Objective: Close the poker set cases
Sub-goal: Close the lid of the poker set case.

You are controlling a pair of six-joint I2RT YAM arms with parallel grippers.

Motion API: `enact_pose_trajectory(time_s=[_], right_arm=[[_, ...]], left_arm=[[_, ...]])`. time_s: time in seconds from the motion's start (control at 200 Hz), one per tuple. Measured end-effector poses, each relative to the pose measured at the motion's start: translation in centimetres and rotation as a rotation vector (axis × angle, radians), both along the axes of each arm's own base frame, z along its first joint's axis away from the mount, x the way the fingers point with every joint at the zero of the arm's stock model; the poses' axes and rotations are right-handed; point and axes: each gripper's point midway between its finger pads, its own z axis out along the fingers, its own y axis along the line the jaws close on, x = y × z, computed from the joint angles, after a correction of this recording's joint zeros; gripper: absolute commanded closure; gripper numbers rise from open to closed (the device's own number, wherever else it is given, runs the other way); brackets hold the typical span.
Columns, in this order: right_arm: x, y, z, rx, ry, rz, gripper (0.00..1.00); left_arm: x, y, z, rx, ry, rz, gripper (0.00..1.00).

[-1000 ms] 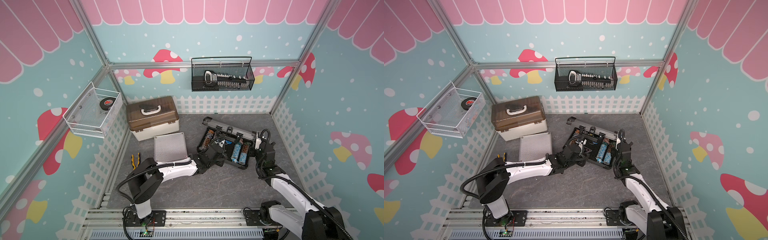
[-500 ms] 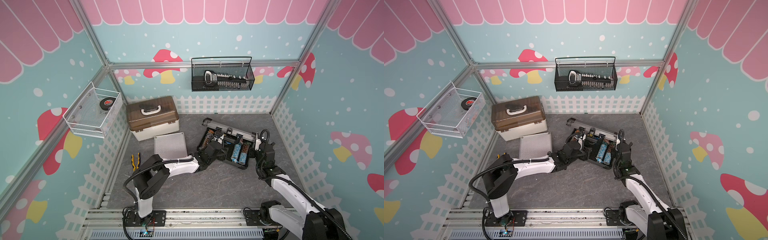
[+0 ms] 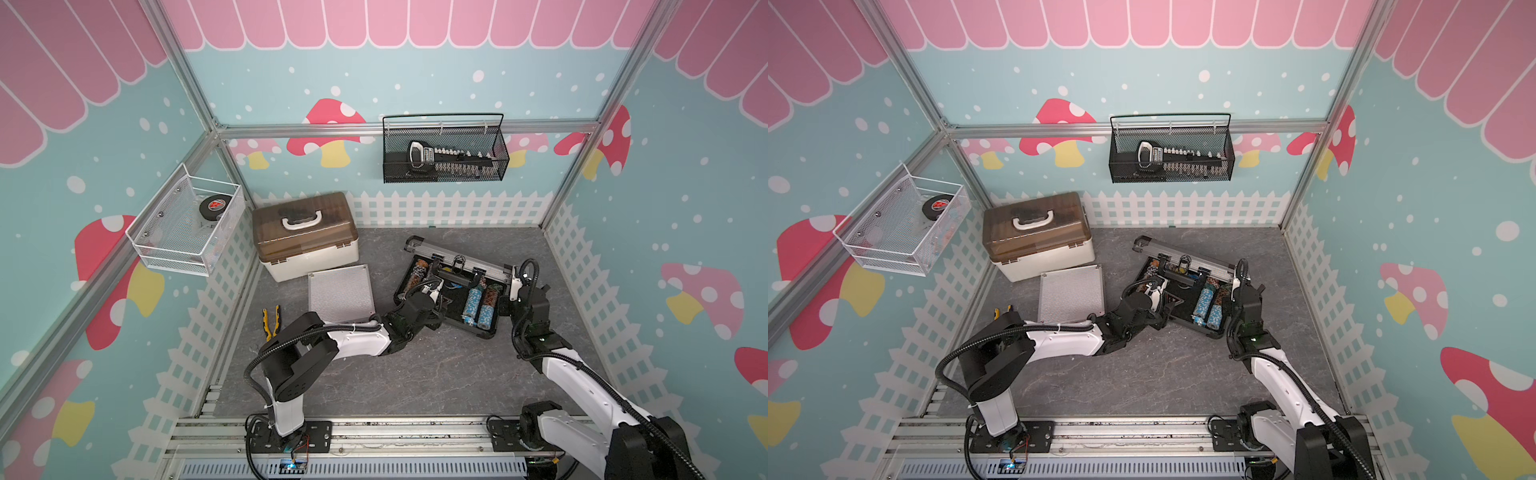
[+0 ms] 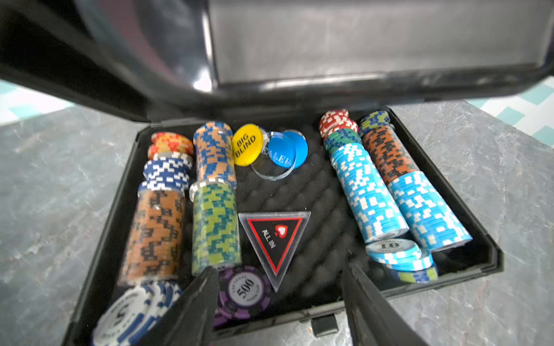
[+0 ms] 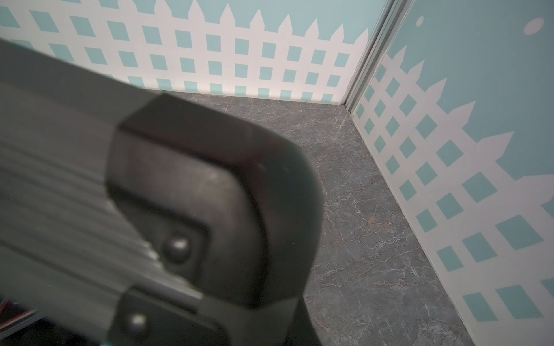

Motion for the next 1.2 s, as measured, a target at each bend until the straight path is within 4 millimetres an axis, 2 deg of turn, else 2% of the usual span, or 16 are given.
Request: enact_pose_trajectory(time_s=[0.205,0.405,0.535,0.745,0.971,1.046,1.201], right_arm=[[0.0,0.0,0.0,0.0,0.0,-0.001,1.0],[0.0,0.0,0.0,-0.001,0.0,-0.001,1.0],[0.0,0.0,0.0,-0.002,0.0,-0.001,1.0],[0.0,0.0,0.0,-0.004,0.001,0.0,1.0],[0.0,0.0,0.0,-0.004,0.001,0.0,1.0],[0.0,0.0,0.0,-0.004,0.001,0.0,1.0],[0.0,0.0,0.0,-0.003,-0.001,0.002,0.99]], left_arm=[[-0.1,0.2,2.4,-0.029,-0.121,-0.032,0.39],[-0.5,0.2,5.0,-0.06,-0.22,-0.063,0.34],[-0.6,-0.2,5.9,-0.067,-0.26,-0.089,0.33],[-0.8,-0.7,6.5,-0.087,-0.268,-0.114,0.34],[-0.9,-2.7,8.4,-0.175,-0.207,-0.163,0.35],[-0.8,-3.3,8.3,-0.194,-0.184,-0.171,0.36],[-1.2,-4.2,6.6,-0.194,-0.129,-0.193,0.36]])
